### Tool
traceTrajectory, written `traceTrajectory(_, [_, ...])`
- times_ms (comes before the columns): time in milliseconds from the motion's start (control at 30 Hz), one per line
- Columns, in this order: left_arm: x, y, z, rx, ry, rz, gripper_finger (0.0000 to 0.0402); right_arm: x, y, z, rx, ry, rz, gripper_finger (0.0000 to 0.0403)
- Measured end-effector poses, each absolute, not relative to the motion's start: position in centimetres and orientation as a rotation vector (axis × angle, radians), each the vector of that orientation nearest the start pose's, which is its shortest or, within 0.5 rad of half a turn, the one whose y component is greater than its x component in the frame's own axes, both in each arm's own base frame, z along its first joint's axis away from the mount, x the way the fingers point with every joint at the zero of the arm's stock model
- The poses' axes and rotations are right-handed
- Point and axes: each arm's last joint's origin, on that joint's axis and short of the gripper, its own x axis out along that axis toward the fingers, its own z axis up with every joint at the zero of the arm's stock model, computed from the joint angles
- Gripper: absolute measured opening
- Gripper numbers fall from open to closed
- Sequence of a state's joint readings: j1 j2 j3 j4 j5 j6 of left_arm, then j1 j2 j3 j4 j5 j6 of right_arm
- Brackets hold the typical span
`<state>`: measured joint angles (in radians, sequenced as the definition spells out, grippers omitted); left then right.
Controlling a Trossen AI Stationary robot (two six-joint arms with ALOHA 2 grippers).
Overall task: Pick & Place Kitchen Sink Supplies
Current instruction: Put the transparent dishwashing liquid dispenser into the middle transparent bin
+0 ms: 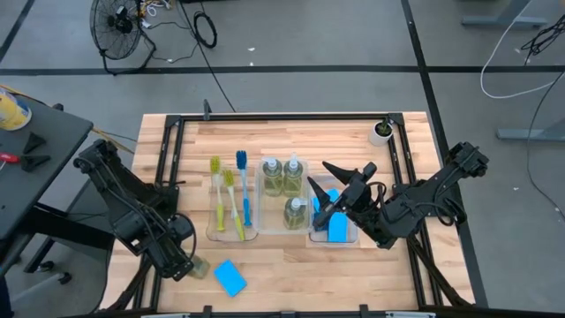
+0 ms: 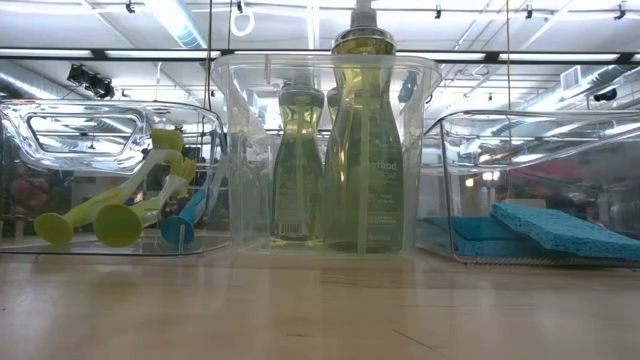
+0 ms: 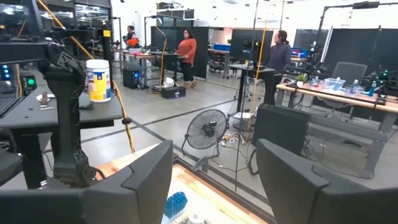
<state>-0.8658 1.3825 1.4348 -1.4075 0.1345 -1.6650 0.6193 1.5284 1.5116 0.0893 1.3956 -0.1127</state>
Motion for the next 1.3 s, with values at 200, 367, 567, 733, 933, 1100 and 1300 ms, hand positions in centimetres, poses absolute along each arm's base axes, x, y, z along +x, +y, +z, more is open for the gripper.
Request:
traceTrajectory(200, [14.6,-17.7,35.2,-0.820,1.518,0.404,0.0120,28.3,16.7,42.8,-0.044,0.004,-0.777,0.0231])
traceTrajectory(367, [14.3,-17.3,37.1,-0.829,1.485,0.389,0.0120,28.3,16.7,42.8,-0.044,0.004,-0.777,0.0231])
traceTrajectory(567, [13.9,-16.6,39.3,-0.831,1.423,0.368,0.0120,28.3,16.7,42.8,-0.044,0.004,-0.777,0.0231])
traceTrajectory(733, [14.0,-15.9,40.9,-0.837,1.348,0.341,0.0120,28.3,16.7,42.8,-0.044,0.004,-0.777,0.0231])
traceTrajectory(933, [14.8,-14.9,41.7,-0.810,1.285,0.314,0.0120,28.3,16.7,42.8,-0.044,0.004,-0.777,0.0231])
traceTrajectory(1100, [15.8,-13.9,41.7,-0.774,1.261,0.306,0.0120,28.3,16.7,42.8,-0.044,0.004,-0.778,0.0231])
traceTrajectory(1300, [16.9,-12.7,41.7,-0.741,1.254,0.281,0.0120,28.3,16.7,42.8,-0.044,0.004,-0.779,0.0231])
